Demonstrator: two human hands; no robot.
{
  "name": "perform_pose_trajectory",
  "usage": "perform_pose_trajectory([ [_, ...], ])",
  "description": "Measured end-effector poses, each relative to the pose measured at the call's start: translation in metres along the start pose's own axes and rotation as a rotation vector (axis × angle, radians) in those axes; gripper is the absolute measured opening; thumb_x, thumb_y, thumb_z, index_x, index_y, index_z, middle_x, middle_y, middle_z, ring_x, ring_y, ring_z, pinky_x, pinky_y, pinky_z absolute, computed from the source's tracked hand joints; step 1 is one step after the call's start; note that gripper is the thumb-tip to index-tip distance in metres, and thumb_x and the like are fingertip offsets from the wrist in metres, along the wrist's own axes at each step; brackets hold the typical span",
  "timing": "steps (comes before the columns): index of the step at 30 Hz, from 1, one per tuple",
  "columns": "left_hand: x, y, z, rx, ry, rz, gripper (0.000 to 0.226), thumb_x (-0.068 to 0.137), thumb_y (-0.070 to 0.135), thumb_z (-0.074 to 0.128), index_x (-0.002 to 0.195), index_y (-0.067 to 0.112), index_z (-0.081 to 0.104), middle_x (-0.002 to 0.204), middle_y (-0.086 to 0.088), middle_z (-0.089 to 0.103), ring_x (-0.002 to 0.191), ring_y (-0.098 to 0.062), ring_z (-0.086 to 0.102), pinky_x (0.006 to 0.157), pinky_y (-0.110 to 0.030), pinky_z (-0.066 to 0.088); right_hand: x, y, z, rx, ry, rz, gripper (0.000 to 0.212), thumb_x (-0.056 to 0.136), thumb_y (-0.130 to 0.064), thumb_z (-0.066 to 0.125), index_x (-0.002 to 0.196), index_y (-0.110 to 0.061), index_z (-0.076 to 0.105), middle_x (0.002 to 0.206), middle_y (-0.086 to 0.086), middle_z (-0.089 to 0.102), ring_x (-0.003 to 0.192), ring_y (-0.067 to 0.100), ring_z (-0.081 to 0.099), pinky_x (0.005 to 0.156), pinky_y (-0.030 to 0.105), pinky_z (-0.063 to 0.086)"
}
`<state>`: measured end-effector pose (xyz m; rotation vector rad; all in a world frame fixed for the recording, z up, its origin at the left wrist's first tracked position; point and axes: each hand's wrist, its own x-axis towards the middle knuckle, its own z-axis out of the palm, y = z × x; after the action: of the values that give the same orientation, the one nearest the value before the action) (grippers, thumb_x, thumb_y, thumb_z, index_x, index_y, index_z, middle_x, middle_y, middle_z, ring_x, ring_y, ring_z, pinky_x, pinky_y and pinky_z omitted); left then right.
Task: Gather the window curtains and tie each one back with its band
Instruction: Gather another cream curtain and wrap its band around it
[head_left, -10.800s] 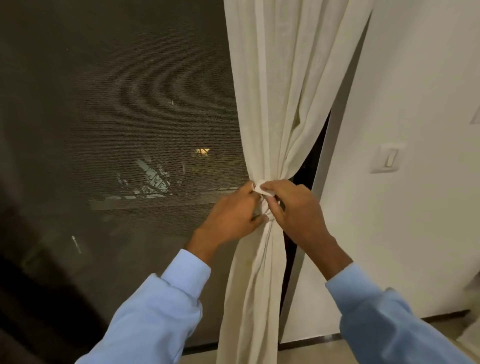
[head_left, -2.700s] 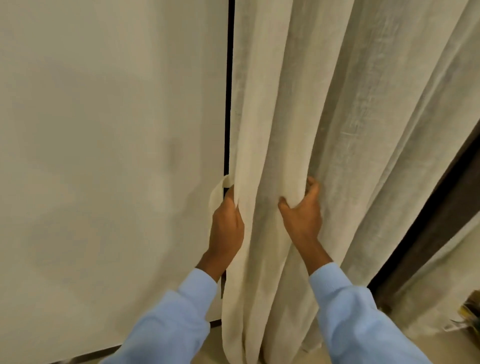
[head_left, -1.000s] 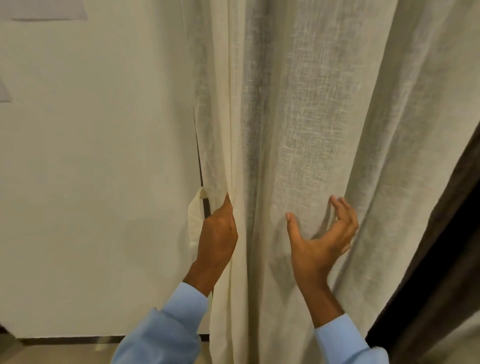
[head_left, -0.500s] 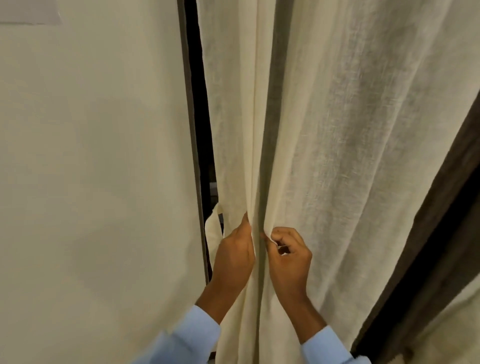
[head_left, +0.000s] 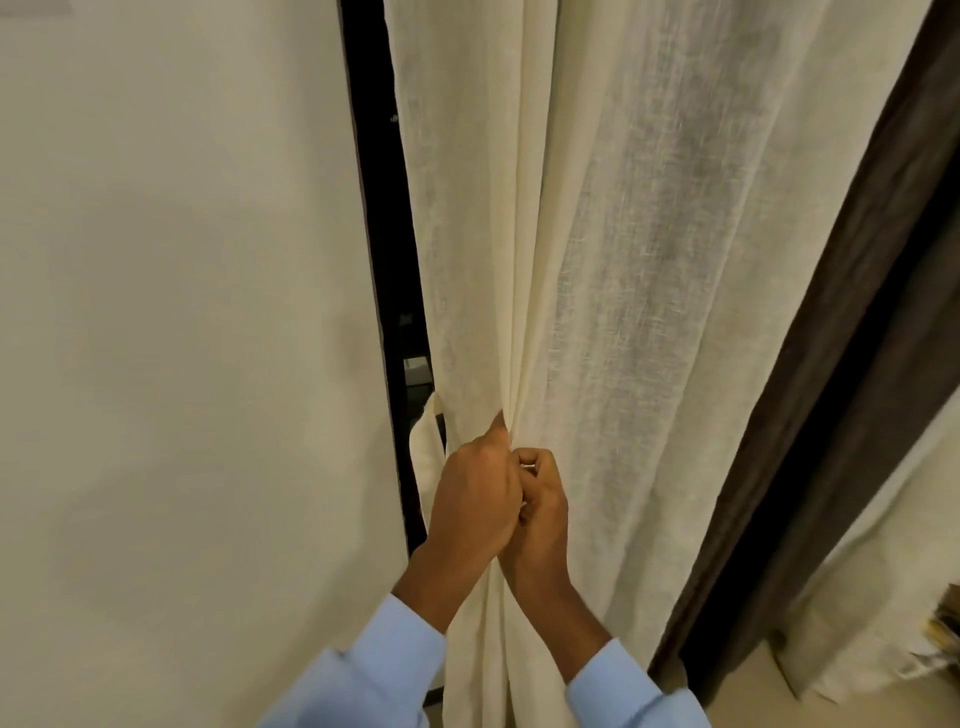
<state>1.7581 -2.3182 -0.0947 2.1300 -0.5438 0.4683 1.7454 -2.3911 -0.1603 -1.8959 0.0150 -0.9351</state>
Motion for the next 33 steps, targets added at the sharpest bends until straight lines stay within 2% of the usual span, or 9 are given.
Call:
perform_pose_trajectory([
  [4,-0.002,0.0,0.006,0.073,-0.021,-0.027,0.032,0.099,0.02,0.044,0.123,0.001,0.054,0.099,-0.013,0.066,0.087,-0.023,0.062,0.086,-0.031,0.049,-0.013,0.007,0.006,0.028,-0.025,0.095,0.026,0.102,-0.012,0.041,0.088,-0.016,0.063,0.079,-0.002,0.07,0.077,0.014,0.065,0.072,0.028,0.054],
  [9,0.007,-0.008,0.006,0.155,-0.002,0.048,0.015,0.096,0.01,0.045,0.097,0.001,0.058,0.073,-0.009,0.061,0.064,-0.021,0.059,0.059,-0.031,0.046,0.011,0.01,-0.009,0.158,-0.137,0.176,0.023,0.091,0.006,0.059,0.087,-0.012,0.073,0.09,0.002,0.068,0.081,0.008,0.063,0.07,0.016,0.048],
  [13,0.011,-0.019,0.004,0.117,0.118,0.066,0.026,0.096,0.007,0.048,0.073,0.004,0.058,0.058,-0.005,0.056,0.05,-0.02,0.052,0.051,-0.032,0.044,0.042,0.037,-0.046,0.236,0.253,0.429,0.022,0.087,-0.007,0.073,0.105,-0.021,0.071,0.111,0.006,0.068,0.097,0.02,0.065,0.081,0.025,0.054],
  [17,0.015,-0.036,0.001,0.113,0.186,0.036,0.029,0.097,0.007,0.049,0.068,0.009,0.055,0.052,0.004,0.047,0.043,-0.013,0.045,0.046,-0.024,0.037,0.084,0.064,-0.081,0.066,0.326,0.512,0.078,0.075,-0.026,0.086,0.141,-0.016,0.045,0.141,0.008,0.041,0.123,0.022,0.049,0.104,0.039,0.046],
  [21,0.015,-0.042,0.003,0.119,0.209,0.008,0.028,0.098,0.014,0.049,0.07,0.014,0.053,0.05,0.007,0.045,0.041,-0.006,0.041,0.045,-0.019,0.031,0.115,0.07,-0.087,-0.126,0.281,0.494,0.126,0.054,-0.046,0.094,0.152,-0.02,0.02,0.156,0.008,0.02,0.143,0.028,0.024,0.111,0.057,0.033],
  [25,0.021,-0.045,0.007,0.138,0.255,-0.04,0.025,0.097,0.015,0.049,0.074,0.011,0.056,0.053,0.01,0.045,0.043,-0.003,0.04,0.044,-0.015,0.029,0.13,0.076,-0.083,-0.207,0.265,0.512,0.15,0.043,-0.056,0.093,0.156,-0.029,-0.001,0.164,0.003,-0.008,0.149,0.034,0.011,0.109,0.067,0.024],
  [28,0.026,-0.047,0.008,0.168,0.265,-0.069,0.022,0.098,0.017,0.047,0.083,0.009,0.062,0.061,0.003,0.057,0.049,-0.013,0.051,0.048,-0.026,0.047,0.139,0.084,-0.083,-0.282,0.289,0.526,0.155,0.041,-0.06,0.092,0.156,-0.029,-0.008,0.164,0.004,-0.016,0.148,0.04,0.012,0.11,0.067,0.023],
  [30,0.028,-0.05,0.007,0.18,0.272,-0.077,0.022,0.098,0.018,0.047,0.087,0.008,0.064,0.064,-0.001,0.061,0.052,-0.016,0.054,0.052,-0.031,0.051,0.142,0.088,-0.084,-0.324,0.323,0.527,0.155,0.042,-0.06,0.092,0.156,-0.027,-0.007,0.164,0.004,-0.013,0.147,0.039,0.014,0.111,0.066,0.022],
  [33,0.032,-0.052,0.008,0.197,0.298,-0.103,0.024,0.098,0.02,0.046,0.086,0.009,0.064,0.064,0.0,0.061,0.053,-0.015,0.055,0.053,-0.029,0.049,0.142,0.095,-0.083,-0.24,0.373,0.457,0.137,0.051,-0.052,0.092,0.155,-0.025,0.007,0.154,0.007,0.035,0.141,0.032,0.031,0.111,0.062,0.022],
])
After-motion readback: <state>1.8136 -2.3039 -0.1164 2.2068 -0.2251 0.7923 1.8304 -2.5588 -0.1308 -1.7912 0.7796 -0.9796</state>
